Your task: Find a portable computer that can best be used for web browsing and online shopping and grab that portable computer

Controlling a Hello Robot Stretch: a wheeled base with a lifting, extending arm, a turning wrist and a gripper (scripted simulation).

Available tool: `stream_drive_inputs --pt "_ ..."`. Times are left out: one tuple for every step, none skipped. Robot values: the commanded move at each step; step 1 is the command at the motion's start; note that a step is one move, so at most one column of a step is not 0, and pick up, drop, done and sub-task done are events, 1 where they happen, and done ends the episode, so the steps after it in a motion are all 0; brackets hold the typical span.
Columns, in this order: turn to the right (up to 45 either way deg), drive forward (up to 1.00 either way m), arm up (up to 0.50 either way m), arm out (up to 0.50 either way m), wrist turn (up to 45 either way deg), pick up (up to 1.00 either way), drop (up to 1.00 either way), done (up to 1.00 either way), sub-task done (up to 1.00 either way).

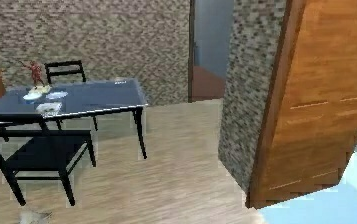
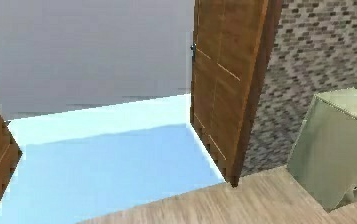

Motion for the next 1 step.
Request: stream_drive_inputs --pt "3.0 0.0 0.0 0.0 0.0 0.0 0.0 0.0 0.0"
